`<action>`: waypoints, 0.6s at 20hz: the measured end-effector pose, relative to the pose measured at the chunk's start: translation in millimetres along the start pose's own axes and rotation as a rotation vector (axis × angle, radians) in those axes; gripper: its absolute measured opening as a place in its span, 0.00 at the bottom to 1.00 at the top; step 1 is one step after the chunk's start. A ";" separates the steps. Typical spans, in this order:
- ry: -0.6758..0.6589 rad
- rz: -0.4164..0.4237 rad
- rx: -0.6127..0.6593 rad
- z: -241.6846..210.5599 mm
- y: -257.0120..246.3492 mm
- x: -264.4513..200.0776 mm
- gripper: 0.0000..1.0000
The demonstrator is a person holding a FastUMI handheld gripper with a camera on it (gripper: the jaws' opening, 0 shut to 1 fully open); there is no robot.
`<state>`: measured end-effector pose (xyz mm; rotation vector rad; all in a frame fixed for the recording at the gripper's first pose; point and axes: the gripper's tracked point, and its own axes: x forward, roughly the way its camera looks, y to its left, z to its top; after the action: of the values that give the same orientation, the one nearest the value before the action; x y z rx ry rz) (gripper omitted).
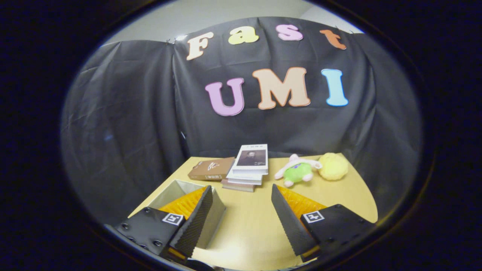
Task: Open the storage box then place both shoes into the box .Put the left shoe in first, then the right shoe, with the right side of both shoes facing outward in a uniform manner.
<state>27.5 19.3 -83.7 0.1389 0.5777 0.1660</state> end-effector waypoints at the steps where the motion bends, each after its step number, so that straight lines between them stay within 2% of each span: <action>1: -0.025 -0.016 -0.007 6.7 -11.3 -6.0 0.99; 9: -0.233 -0.132 -0.053 51.0 -85.4 -44.6 0.99; 12: -0.275 -0.188 -0.093 51.2 -110.8 -55.2 0.98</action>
<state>23.2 -104.0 -31.5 0.0160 0.3056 -0.0101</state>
